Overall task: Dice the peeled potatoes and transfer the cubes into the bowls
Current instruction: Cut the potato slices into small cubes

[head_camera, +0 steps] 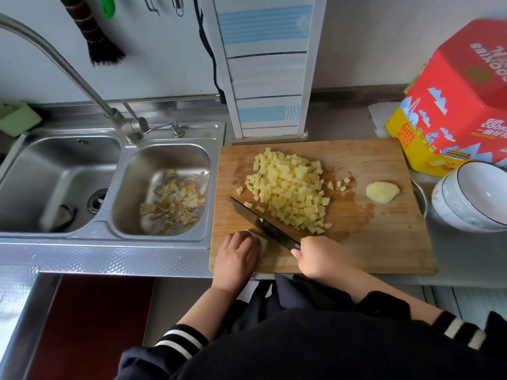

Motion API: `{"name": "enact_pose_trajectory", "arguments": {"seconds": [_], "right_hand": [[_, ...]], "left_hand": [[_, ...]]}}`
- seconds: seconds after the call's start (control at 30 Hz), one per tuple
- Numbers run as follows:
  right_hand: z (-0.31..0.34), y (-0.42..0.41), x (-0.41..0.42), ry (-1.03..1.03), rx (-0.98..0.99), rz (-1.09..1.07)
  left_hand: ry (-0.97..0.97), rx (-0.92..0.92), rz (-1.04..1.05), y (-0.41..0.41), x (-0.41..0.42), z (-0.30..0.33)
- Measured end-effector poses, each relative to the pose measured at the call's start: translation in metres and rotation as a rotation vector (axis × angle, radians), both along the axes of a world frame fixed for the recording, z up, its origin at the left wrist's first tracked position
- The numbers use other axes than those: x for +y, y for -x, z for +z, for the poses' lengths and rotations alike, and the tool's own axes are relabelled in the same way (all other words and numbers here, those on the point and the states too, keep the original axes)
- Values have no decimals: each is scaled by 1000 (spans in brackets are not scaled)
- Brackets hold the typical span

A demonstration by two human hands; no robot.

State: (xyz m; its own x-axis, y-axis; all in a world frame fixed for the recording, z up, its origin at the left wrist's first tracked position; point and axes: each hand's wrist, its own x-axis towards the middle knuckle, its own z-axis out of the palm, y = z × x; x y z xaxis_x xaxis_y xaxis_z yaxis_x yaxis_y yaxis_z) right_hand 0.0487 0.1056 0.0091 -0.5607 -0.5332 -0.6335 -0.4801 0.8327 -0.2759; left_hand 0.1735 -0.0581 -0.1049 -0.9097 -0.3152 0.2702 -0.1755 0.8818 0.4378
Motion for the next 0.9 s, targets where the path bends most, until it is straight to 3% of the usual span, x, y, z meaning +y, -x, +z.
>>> {"name": "enact_pose_trajectory", "arguments": {"seconds": [0.43,0.9], "right_hand": [[10,-14,3,8,54,192],[6,-14,-5,-67,20,171]], "left_hand": [[48,-35,-24,-4,-5,3],[24,7,21,-5,-3,-3]]}}
